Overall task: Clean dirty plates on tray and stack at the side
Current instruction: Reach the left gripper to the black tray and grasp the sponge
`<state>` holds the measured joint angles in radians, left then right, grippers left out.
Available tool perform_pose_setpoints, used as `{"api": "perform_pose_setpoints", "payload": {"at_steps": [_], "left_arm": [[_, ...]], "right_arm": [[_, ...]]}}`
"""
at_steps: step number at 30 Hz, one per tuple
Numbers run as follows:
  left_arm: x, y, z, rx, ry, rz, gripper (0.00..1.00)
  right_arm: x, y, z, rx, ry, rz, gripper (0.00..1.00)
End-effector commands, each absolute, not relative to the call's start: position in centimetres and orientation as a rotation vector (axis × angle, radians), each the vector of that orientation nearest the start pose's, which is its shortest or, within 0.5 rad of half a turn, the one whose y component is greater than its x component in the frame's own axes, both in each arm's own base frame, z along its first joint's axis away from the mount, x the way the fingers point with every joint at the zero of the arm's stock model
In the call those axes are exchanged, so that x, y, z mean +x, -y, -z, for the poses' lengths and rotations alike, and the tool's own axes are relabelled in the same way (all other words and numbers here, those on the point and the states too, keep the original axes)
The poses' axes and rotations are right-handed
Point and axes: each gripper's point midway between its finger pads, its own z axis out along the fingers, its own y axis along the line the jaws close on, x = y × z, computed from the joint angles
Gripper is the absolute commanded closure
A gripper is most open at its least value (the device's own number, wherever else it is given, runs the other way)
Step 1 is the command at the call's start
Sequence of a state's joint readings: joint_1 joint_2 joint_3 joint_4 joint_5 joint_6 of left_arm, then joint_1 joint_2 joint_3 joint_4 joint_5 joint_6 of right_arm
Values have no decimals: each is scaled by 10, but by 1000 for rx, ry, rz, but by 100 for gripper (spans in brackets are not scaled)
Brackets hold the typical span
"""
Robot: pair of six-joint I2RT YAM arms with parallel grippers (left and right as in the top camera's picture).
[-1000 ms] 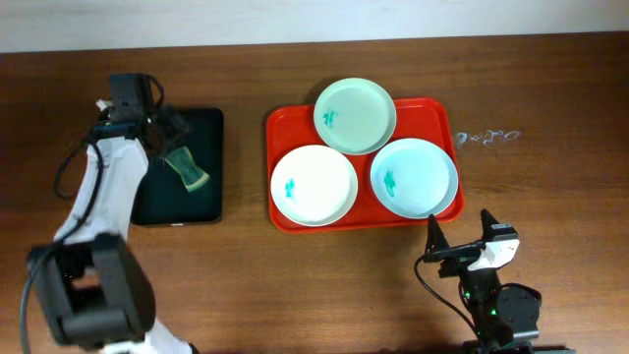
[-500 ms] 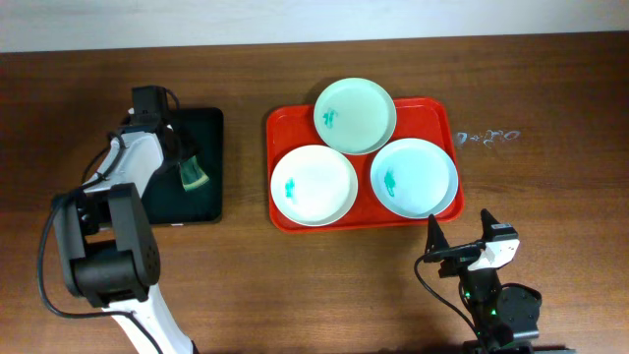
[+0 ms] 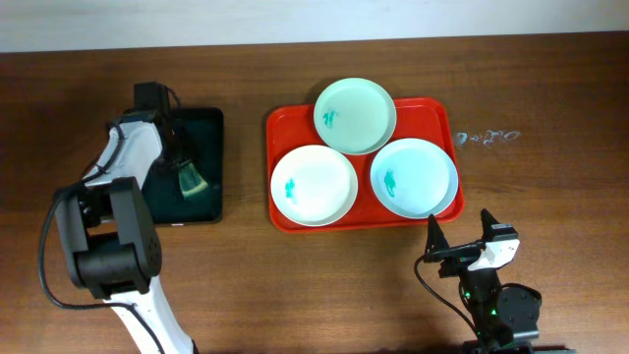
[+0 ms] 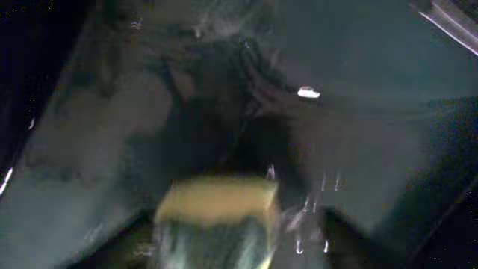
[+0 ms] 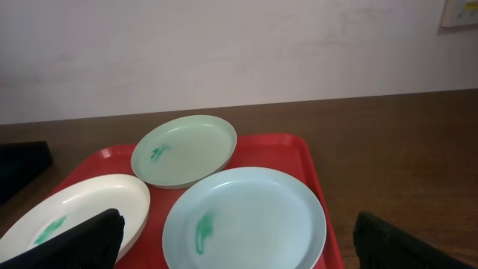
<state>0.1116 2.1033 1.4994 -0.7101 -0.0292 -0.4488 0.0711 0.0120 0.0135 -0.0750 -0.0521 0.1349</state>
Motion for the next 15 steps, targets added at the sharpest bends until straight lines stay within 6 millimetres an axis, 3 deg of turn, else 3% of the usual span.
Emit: {"api": "perform_pose_setpoints", "payload": {"at_steps": [1, 5, 6, 8, 11, 12, 13, 14, 15], "left_arm": [[419, -38, -13, -838, -2929, 117, 1], [382, -32, -11, -886, -3074, 95, 3], [379, -31, -11, -890, -3087, 91, 16], [380, -32, -11, -889, -3081, 85, 60], [392, -38, -10, -871, -3030, 61, 100], [396, -45, -10, -864, -3006, 7, 100], [400, -53, -11, -858, -2979, -60, 83], [403, -66, -12, -853, -2945, -157, 27], [406, -73, -13, -849, -2919, -214, 4]], "right_arm": [[245, -27, -156, 11, -1651, -202, 1], [245, -27, -156, 11, -1651, -202, 1], [245, -27, -156, 11, -1651, -202, 2], [245, -27, -156, 11, -1651, -202, 1], [245, -27, -156, 11, -1651, -202, 2], [245, -27, -156, 11, -1651, -202, 1], [245, -27, -156, 11, -1651, -202, 2], [245, -27, -156, 11, -1651, -202, 2], [245, -27, -156, 11, -1651, -202, 1]]}}
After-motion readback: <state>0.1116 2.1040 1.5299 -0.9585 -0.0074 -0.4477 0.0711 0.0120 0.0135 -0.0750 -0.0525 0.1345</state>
